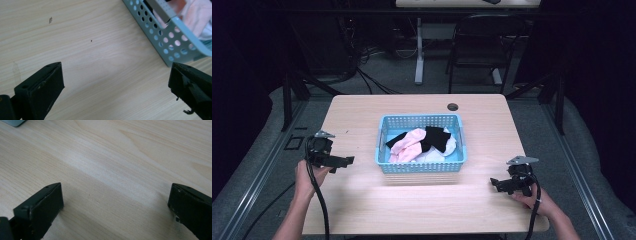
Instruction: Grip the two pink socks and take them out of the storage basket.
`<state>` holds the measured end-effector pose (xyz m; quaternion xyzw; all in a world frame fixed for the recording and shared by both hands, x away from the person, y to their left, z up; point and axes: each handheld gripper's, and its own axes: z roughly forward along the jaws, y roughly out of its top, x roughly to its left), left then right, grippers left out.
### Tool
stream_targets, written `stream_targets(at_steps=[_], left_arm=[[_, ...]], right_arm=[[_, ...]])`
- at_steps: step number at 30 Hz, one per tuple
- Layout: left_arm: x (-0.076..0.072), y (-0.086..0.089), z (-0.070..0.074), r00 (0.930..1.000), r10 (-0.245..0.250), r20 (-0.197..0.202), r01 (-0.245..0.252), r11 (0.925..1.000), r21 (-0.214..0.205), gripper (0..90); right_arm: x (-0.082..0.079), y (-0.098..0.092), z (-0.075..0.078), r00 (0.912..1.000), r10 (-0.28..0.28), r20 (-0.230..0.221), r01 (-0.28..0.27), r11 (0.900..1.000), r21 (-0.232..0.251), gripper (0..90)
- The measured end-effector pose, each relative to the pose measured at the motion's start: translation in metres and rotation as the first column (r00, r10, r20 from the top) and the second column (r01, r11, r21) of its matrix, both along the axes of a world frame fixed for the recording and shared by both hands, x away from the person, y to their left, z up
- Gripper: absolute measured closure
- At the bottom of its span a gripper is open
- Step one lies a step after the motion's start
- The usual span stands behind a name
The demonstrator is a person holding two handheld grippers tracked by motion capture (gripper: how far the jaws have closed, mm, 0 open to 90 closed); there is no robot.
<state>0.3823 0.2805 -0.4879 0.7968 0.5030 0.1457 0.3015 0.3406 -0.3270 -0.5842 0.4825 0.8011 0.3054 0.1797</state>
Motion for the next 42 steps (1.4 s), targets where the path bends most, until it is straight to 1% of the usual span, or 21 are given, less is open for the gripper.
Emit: stream_targets(at_steps=[3,4,5,10,11,12,13,14,16,24,25,26,27,30,32,33,36,38,40,41,42], left_arm=[[0.006,-0.009,0.013,0.9994,-0.035,-0.003,0.035,0.9994,0.008,0.0],[0.006,-0.009,0.013,0.9994,-0.035,-0.003,0.035,0.9994,0.008,0.0],[0.009,-0.016,0.020,0.9987,-0.050,0.001,0.050,0.9987,0.012,0.0],[0.016,-0.030,0.032,0.9960,-0.088,0.010,0.088,0.9954,0.037,0.0],[0.020,-0.039,0.038,0.9939,-0.110,0.011,0.109,0.9929,0.048,0.0],[0.020,-0.039,0.038,0.9939,-0.110,0.011,0.109,0.9929,0.048,0.0],[0.025,-0.047,0.042,0.9906,-0.137,0.004,0.136,0.9889,0.059,0.0],[0.025,-0.047,0.042,0.9906,-0.137,0.004,0.136,0.9889,0.059,0.0],[0.032,-0.059,0.046,0.9868,-0.162,-0.006,0.162,0.9845,0.066,0.2],[0.053,-0.087,0.052,0.9767,-0.211,-0.036,0.213,0.9751,0.060,0.3],[0.058,-0.096,0.053,0.9730,-0.227,-0.043,0.229,0.9707,0.072,0.3],[0.058,-0.096,0.053,0.9730,-0.227,-0.043,0.229,0.9707,0.072,0.3],[0.063,-0.104,0.053,0.9692,-0.240,-0.054,0.244,0.9664,0.081,0.3],[0.067,-0.112,0.053,0.9664,-0.250,-0.059,0.255,0.9631,0.088,0.3],[0.071,-0.119,0.053,0.9643,-0.256,-0.067,0.262,0.9605,0.095,0.3],[0.074,-0.124,0.052,0.9614,-0.264,-0.076,0.271,0.9582,0.092,0.5],[0.078,-0.130,0.050,0.9594,-0.269,-0.085,0.276,0.9565,0.093,0.6],[0.083,-0.139,0.047,0.9538,-0.284,-0.097,0.293,0.9510,0.098,0.0],[0.085,-0.143,0.045,0.9526,-0.287,-0.102,0.296,0.9500,0.098,0.0],[0.088,-0.149,0.043,0.9505,-0.291,-0.108,0.303,0.9463,0.113,0.0],[0.088,-0.149,0.043,0.9505,-0.291,-0.108,0.303,0.9463,0.113,0.0]], right_arm=[[0.000,0.000,0.000,1.0000,0.000,-0.001,0.000,1.0000,0.000,0.0],[0.000,0.000,0.000,1.0000,0.000,-0.001,0.000,1.0000,0.000,0.0],[0.000,0.000,0.000,1.0000,0.000,0.000,0.000,1.0000,0.000,0.0],[0.000,0.000,0.000,1.0000,0.000,0.000,0.000,1.0000,0.000,0.0],[0.000,0.000,0.000,1.0000,0.001,0.000,-0.001,1.0000,0.000,0.0],[0.000,0.000,0.000,1.0000,0.001,0.000,-0.001,1.0000,0.000,0.0],[0.000,0.000,0.000,1.0000,0.001,0.000,-0.001,1.0000,0.000,0.0],[0.000,0.000,0.000,1.0000,0.001,0.000,-0.001,1.0000,0.000,0.0],[0.000,0.000,0.000,1.0000,0.001,0.000,-0.001,1.0000,0.000,0.0],[0.000,0.000,0.000,1.0000,0.001,0.000,-0.001,1.0000,0.000,0.0],[0.000,0.000,0.000,1.0000,0.002,0.000,-0.002,1.0000,0.000,0.0],[0.000,0.000,0.000,1.0000,0.002,0.000,-0.002,1.0000,0.000,0.0],[0.000,0.000,0.000,1.0000,0.002,0.000,-0.002,1.0000,0.000,0.0],[0.000,0.000,0.000,1.0000,0.002,0.000,-0.002,1.0000,0.000,0.0],[0.000,0.000,0.000,1.0000,0.002,0.000,-0.002,1.0000,0.000,0.0],[0.000,0.000,0.000,1.0000,0.002,0.001,-0.002,1.0000,0.000,0.0],[0.000,0.000,0.000,1.0000,0.003,0.001,-0.003,1.0000,0.000,0.0],[0.000,0.000,0.000,1.0000,0.002,0.001,-0.002,1.0000,0.000,0.0],[0.000,0.000,0.000,1.0000,0.003,0.001,-0.003,1.0000,0.000,0.0],[0.000,0.000,0.000,1.0000,0.003,0.001,-0.003,1.0000,0.000,0.0],[0.000,0.000,0.000,1.0000,0.003,0.001,-0.003,1.0000,0.000,0.0]])
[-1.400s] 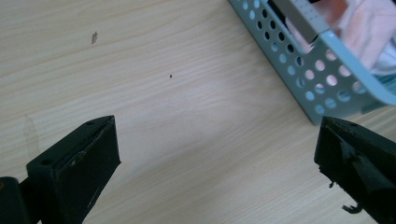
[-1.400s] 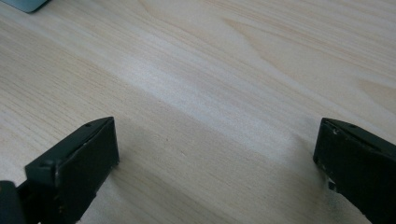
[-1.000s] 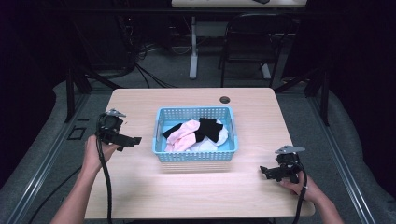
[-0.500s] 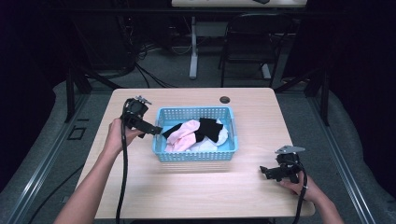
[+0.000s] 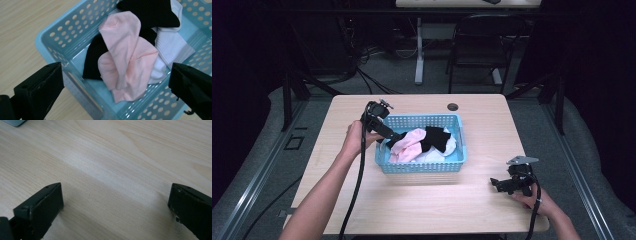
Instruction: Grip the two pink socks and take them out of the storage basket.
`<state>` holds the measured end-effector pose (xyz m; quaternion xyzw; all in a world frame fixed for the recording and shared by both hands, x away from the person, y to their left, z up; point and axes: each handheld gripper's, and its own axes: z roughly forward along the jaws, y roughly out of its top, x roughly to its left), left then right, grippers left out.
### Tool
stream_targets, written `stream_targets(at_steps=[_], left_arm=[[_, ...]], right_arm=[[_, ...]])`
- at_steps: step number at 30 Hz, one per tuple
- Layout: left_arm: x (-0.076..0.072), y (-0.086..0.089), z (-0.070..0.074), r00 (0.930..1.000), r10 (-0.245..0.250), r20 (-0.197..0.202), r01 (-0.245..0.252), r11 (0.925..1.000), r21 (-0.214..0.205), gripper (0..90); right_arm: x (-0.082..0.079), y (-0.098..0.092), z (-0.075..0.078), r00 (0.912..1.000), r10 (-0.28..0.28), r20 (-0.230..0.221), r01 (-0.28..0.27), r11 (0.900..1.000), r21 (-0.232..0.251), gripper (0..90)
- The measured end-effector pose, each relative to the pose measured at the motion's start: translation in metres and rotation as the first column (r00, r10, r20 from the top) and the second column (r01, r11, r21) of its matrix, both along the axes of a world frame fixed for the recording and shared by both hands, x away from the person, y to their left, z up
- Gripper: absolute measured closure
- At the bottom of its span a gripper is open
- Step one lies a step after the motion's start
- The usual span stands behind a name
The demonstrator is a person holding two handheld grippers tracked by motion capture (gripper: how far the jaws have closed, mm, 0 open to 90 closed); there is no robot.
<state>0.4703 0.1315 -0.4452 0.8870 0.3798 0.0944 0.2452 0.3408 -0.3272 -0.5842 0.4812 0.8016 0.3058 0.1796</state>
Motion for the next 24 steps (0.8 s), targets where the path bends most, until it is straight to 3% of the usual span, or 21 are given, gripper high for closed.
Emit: stream_targets(at_steps=[6,7,15,24], left_arm=[[0.008,-0.014,-0.011,0.9994,-0.011,-0.034,0.012,0.9998,0.018,0.0],[0.010,-0.019,-0.014,0.9985,-0.015,-0.053,0.016,0.9995,0.026,1.0],[0.018,-0.034,-0.028,0.9947,-0.032,-0.097,0.036,0.9983,0.046,11.1],[0.025,-0.051,-0.043,0.9900,-0.026,-0.139,0.037,0.9962,0.079,31.2]], right_arm=[[0.000,0.000,0.000,1.0000,0.001,0.001,-0.001,1.0000,0.000,0.0],[0.000,0.000,0.000,1.0000,0.001,0.001,-0.001,1.0000,0.000,0.0],[0.000,0.000,0.000,1.0000,0.001,0.001,-0.001,1.0000,0.000,0.0],[0.000,0.000,0.000,1.0000,0.002,0.001,-0.002,1.0000,0.000,0.0]])
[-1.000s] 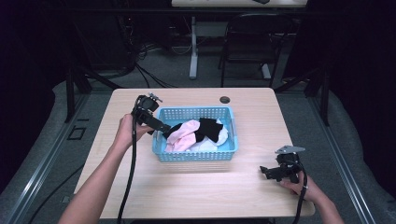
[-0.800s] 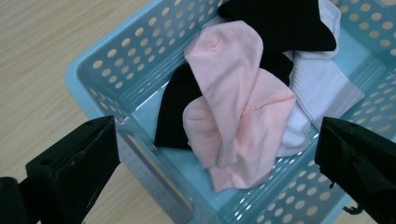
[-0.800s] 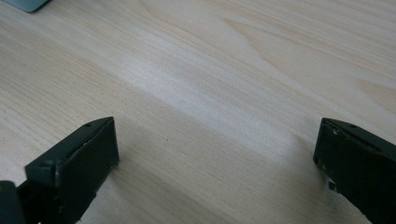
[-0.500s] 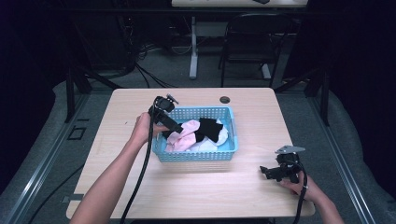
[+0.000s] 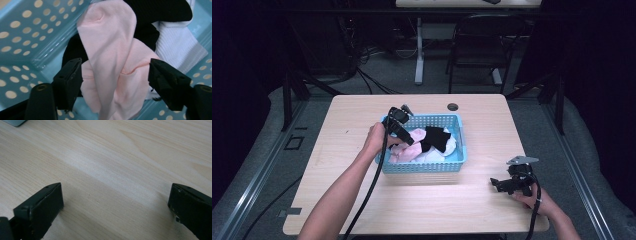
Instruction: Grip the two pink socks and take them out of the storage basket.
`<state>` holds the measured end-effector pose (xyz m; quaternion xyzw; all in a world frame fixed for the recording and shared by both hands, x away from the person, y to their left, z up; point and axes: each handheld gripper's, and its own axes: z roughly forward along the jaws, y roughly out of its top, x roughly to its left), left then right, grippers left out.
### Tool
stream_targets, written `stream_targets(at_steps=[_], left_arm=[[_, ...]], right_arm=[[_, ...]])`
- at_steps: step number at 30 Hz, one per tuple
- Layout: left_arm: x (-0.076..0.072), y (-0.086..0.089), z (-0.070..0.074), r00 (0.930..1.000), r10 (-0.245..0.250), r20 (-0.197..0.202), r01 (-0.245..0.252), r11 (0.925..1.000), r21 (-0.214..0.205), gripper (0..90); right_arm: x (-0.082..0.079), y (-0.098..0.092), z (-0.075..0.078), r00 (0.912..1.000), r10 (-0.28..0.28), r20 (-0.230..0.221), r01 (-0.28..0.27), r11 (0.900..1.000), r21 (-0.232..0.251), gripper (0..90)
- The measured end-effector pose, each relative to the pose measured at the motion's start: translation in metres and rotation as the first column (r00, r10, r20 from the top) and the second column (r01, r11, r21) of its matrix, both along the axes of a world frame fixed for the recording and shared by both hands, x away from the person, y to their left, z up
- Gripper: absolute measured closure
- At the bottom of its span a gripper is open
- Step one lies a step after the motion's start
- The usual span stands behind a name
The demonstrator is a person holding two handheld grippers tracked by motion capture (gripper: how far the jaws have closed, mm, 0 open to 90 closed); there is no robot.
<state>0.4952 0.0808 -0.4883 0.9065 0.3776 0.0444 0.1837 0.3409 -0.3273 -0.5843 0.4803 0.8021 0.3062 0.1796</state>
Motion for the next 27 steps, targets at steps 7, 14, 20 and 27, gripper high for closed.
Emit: stream_targets(at_steps=[7,14,20,27], left_arm=[[0.005,-0.006,-0.010,0.9994,0.021,-0.026,-0.020,0.9990,0.039,39.2],[0.009,-0.006,-0.019,0.9975,0.060,-0.038,-0.058,0.9963,0.063,55.3],[0.009,-0.005,-0.022,0.9964,0.067,-0.051,-0.064,0.9957,0.067,68.4],[0.005,0.004,-0.011,0.9964,0.085,0.008,-0.085,0.9964,-0.010,85.9]], right_arm=[[0.000,0.000,0.000,1.0000,0.000,0.000,0.000,1.0000,0.001,0.0],[0.000,0.000,0.000,1.0000,0.001,0.000,-0.001,1.0000,0.001,0.0],[0.000,0.000,0.000,1.0000,0.002,-0.001,-0.002,1.0000,0.001,0.0],[0.000,0.000,0.000,1.0000,0.001,0.000,-0.001,1.0000,0.000,0.0]])
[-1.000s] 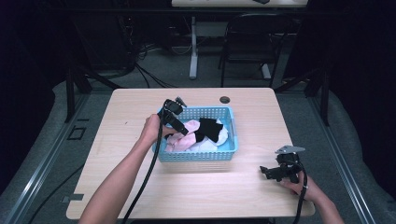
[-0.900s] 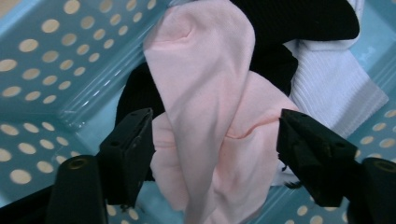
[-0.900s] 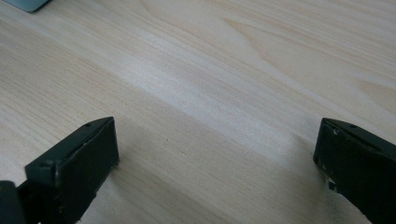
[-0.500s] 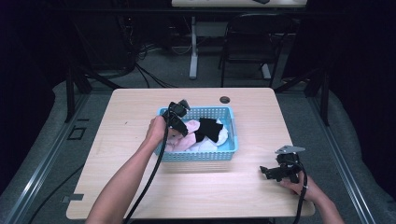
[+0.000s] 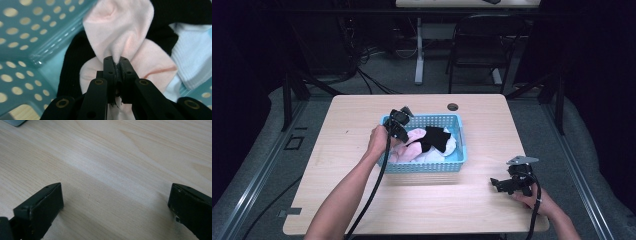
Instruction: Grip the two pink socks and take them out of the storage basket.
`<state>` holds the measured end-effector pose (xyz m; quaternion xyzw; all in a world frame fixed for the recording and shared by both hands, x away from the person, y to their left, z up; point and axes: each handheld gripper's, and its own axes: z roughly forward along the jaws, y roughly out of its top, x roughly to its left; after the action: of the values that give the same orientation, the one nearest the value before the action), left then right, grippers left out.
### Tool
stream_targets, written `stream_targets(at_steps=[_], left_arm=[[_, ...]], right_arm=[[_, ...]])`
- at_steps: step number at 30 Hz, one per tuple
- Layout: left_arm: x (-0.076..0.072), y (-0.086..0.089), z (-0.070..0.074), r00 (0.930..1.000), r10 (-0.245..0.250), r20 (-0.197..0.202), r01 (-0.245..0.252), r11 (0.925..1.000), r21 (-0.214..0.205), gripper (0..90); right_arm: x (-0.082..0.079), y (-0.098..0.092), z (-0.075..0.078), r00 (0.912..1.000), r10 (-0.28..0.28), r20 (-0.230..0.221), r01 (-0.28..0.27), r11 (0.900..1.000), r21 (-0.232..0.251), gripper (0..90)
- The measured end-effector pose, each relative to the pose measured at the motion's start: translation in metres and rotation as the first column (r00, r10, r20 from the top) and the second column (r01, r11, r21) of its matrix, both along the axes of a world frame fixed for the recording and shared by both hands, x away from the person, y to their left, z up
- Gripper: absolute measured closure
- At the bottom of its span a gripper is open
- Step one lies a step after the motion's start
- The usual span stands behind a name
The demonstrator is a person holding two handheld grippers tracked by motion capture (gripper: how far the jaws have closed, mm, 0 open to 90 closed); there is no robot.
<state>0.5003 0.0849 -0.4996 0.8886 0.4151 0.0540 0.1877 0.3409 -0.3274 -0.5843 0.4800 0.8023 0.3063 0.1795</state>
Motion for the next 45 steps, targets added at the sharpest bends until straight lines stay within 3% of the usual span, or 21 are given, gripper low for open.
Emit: stream_targets(at_steps=[10,21,29,32,45], left_arm=[[-0.010,0.020,0.023,0.9973,0.001,0.073,0.004,0.9974,-0.072,86.5],[-0.022,0.033,0.046,0.9897,-0.004,0.143,0.021,0.9930,-0.116,86.6],[-0.029,0.043,0.067,0.9806,0.005,0.196,0.026,0.9877,-0.154,86.6],[-0.034,0.048,0.078,0.9741,0.012,0.226,0.028,0.9847,-0.172,86.6],[-0.045,0.070,0.107,0.9542,0.043,0.296,0.017,0.9803,-0.197,86.6]], right_arm=[[0.000,0.000,0.000,1.0000,0.001,-0.001,-0.001,1.0000,0.000,0.0],[0.000,0.000,0.000,1.0000,0.001,-0.001,-0.001,1.0000,0.000,0.0],[0.000,0.000,0.000,1.0000,0.000,0.000,0.000,1.0000,0.000,0.0],[0.000,0.000,0.000,1.0000,0.000,-0.001,0.000,1.0000,0.000,0.0],[0.000,0.000,0.000,1.0000,0.000,0.000,0.000,1.0000,0.000,0.0]])
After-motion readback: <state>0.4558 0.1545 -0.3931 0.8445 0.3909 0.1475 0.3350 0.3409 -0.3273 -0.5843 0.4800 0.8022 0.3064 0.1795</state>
